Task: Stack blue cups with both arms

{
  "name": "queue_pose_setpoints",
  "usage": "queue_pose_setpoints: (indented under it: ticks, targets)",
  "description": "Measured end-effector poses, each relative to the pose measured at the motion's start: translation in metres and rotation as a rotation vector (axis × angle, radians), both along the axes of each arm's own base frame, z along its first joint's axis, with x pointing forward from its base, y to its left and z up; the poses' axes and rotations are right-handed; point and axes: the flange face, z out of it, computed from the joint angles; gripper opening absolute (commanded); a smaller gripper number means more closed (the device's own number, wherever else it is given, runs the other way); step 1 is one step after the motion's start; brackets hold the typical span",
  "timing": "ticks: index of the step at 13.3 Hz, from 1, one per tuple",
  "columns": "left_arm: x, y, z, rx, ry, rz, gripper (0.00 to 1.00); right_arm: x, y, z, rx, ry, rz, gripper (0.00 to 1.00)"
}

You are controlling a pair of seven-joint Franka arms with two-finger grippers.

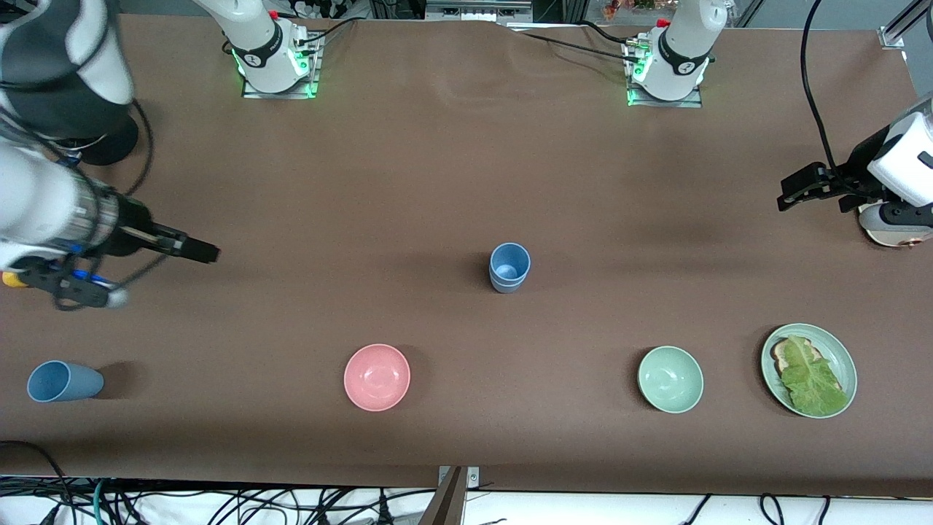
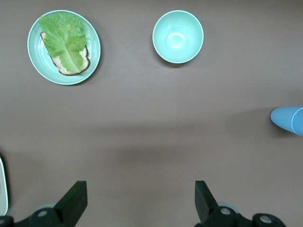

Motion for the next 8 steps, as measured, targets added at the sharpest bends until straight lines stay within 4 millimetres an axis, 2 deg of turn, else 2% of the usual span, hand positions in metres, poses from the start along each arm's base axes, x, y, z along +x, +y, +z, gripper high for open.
queue_pose_setpoints:
  ticks: [3,5,8]
  targets:
    - [0.000,0.000,0.000,0.000,-0.002,0.000,1.00,-0.016,-0.019,0.007,0.003,-0.002,0.009,1.00]
    - [0.000,0.001,0.001,0.000,-0.004,0.001,1.00,-0.031,-0.027,0.006,0.000,-0.004,0.013,1.00]
    - [0.001,0.002,0.001,0.008,-0.007,0.001,1.00,-0.057,-0.050,0.008,0.001,-0.013,0.016,1.00]
